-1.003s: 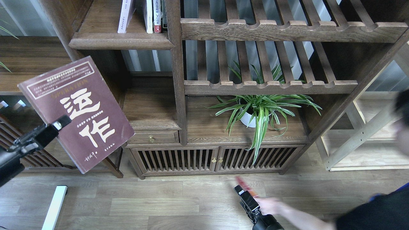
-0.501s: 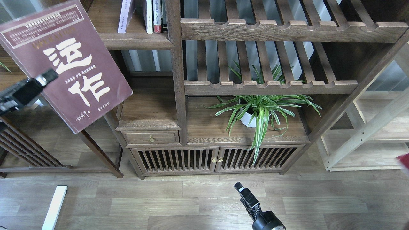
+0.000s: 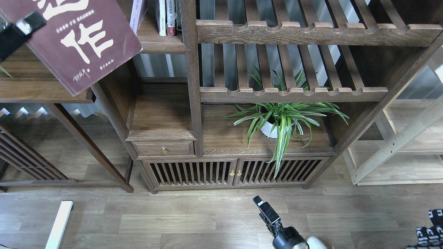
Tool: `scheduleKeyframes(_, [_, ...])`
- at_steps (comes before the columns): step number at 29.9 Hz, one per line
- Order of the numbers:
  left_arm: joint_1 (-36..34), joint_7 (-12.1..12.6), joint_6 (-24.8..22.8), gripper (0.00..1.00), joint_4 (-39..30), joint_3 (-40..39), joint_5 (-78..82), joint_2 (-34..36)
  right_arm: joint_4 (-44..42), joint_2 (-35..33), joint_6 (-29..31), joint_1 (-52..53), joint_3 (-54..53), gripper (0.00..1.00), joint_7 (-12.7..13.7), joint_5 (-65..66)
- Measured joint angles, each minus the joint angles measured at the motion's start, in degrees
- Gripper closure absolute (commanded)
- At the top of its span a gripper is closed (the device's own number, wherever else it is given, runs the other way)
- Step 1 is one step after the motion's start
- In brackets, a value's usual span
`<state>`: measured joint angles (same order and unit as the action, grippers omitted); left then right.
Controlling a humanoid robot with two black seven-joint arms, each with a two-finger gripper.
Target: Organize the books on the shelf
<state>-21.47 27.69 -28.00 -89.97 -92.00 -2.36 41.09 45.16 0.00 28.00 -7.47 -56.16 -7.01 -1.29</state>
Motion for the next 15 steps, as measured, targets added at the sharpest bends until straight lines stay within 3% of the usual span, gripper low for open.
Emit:
scheduleKeyframes(7, [-4.5,0.3,0.0,1.00,2.2,0.3,0.6,0.0,0.2,0.0,0.0,0.1,0.0,0.01,0.0,-0.2])
scheduleKeyframes(15, [-5.2,0.3,0.0,1.00,3.3,-1.4,2.4,1.0,0.3,0.0,0.0,0.1,0.0,0.01,0.0,-0.2])
